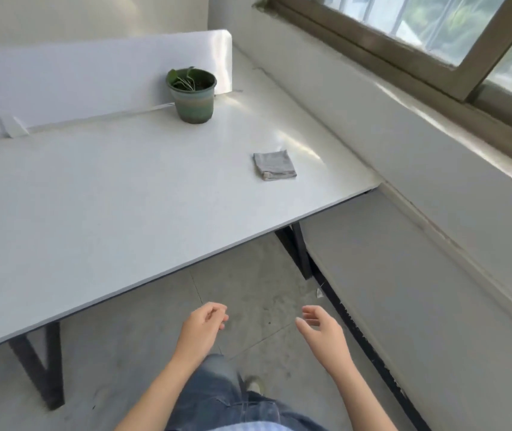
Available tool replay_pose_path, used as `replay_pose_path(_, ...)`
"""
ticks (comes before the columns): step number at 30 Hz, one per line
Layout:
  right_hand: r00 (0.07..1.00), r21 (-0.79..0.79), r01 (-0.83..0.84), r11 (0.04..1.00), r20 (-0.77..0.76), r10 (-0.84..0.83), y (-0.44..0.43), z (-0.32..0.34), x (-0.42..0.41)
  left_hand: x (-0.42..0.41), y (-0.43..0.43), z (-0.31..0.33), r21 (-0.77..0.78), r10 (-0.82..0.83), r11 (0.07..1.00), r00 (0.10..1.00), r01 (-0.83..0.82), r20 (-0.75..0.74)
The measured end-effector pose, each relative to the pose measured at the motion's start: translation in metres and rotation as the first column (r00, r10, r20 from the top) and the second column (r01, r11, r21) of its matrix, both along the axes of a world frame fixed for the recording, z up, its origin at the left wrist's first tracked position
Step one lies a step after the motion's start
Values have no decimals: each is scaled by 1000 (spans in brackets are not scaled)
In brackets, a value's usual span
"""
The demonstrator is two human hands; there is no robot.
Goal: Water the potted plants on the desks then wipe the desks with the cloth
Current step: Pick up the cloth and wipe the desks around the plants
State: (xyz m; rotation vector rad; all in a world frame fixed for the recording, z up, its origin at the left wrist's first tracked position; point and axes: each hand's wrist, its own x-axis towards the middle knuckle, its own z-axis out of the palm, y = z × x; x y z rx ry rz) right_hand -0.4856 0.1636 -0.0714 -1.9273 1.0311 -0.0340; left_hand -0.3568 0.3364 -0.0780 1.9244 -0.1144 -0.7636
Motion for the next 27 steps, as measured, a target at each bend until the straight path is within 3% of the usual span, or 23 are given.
replay_pose_path(6,985,52,-145,988,-84,149,-38,-17,53,53,-29,-9,34,244,970,969,-242,-39)
replay_pose_path(19,994,-37,21,999,109,-16,-165,10,210,209,-163,19,-89,219,973,975,-215,38)
replay_pose_path(24,984,-177,-163,971,41,173,-187,-2,243,226,-174,13,-45,334,942,942,-332,40)
replay_pose_path(27,928,-370,-363,855,-55,369,-203,-7,274,245,-182,5,79,370,914,896,-399,244)
